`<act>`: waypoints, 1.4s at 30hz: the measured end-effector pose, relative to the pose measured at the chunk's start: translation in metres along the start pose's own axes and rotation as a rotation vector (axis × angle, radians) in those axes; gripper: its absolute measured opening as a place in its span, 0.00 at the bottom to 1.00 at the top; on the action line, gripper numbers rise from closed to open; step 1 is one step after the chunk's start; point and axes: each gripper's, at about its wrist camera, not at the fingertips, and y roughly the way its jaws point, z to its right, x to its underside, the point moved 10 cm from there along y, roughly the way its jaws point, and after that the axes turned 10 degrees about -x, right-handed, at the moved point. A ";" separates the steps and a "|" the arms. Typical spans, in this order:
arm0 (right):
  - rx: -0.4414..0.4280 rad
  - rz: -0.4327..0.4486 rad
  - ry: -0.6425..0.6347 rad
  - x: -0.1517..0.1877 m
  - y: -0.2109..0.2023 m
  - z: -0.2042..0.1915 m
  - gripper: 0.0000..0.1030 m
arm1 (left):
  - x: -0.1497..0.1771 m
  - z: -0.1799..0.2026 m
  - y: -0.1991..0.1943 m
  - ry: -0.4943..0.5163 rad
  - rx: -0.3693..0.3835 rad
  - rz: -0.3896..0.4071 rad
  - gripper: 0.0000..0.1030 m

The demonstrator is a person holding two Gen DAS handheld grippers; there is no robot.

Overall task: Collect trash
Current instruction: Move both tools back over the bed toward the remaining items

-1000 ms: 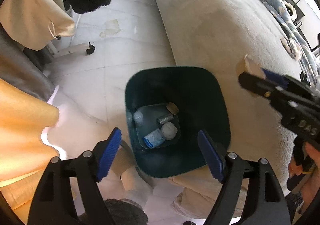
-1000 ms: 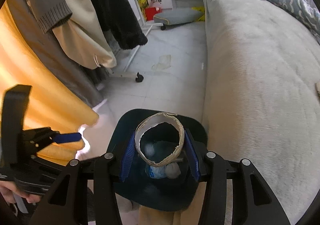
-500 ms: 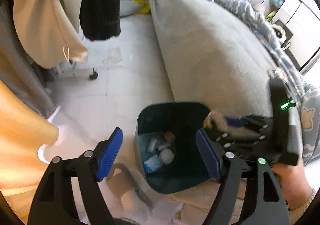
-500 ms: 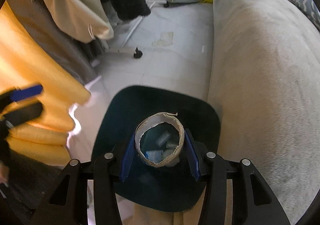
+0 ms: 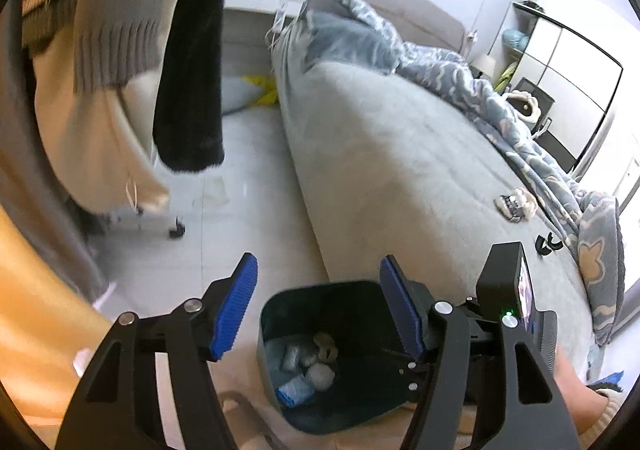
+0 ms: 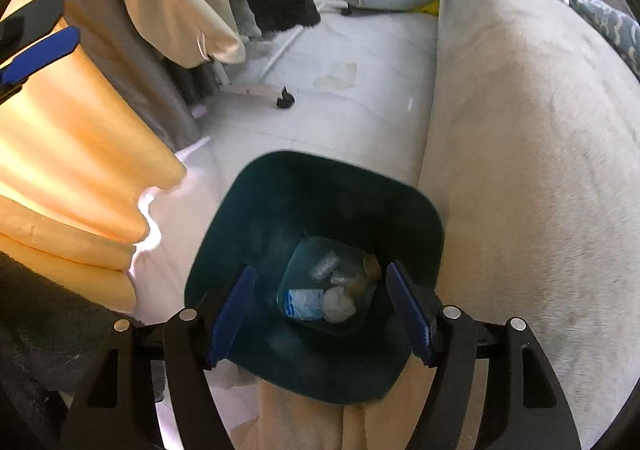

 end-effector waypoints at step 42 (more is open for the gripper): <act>0.200 0.524 0.292 0.001 -0.232 0.242 0.84 | -0.063 0.246 0.055 0.258 0.192 0.113 0.80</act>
